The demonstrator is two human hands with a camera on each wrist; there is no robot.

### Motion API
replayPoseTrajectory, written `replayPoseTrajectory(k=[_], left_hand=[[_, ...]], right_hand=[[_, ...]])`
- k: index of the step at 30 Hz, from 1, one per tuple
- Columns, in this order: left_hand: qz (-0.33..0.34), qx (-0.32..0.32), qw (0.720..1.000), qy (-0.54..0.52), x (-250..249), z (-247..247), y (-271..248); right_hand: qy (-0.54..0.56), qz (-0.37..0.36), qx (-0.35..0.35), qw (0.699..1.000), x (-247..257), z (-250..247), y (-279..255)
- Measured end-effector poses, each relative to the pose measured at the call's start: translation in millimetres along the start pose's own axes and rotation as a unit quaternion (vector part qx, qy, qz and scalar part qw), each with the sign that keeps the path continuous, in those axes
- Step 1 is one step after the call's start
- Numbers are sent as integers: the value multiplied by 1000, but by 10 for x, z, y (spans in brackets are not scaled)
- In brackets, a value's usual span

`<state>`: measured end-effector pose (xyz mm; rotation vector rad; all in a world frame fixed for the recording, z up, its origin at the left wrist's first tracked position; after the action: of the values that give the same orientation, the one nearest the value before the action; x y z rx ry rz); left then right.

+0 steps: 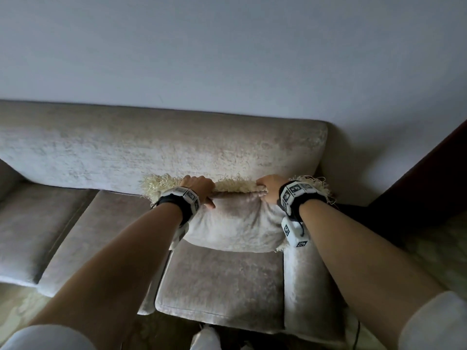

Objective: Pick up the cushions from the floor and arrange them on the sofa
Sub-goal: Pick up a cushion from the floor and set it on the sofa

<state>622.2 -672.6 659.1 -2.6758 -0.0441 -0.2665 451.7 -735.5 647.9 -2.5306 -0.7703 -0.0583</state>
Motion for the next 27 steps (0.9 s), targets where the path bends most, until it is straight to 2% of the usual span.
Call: replayPoseTrajectory(k=[7, 17, 27], left_hand=[[47, -4, 999, 10, 48, -23, 517], [114, -40, 992, 38, 260, 71, 1265], [102, -16, 995, 9, 230, 392, 1900]], right_hand=[[38, 55, -8, 998, -137, -103, 201], [83, 78, -40, 993, -241, -64, 726], [15, 95, -68, 993, -565, 174, 1321]])
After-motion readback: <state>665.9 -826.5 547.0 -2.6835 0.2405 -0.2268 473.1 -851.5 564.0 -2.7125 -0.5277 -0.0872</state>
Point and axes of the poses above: each hand's wrist, its own y-axis towards the middle knuckle, its own z-axis out of the palm, x = y × z, the point moved 8 cm from there along y, towards the middle knuckle
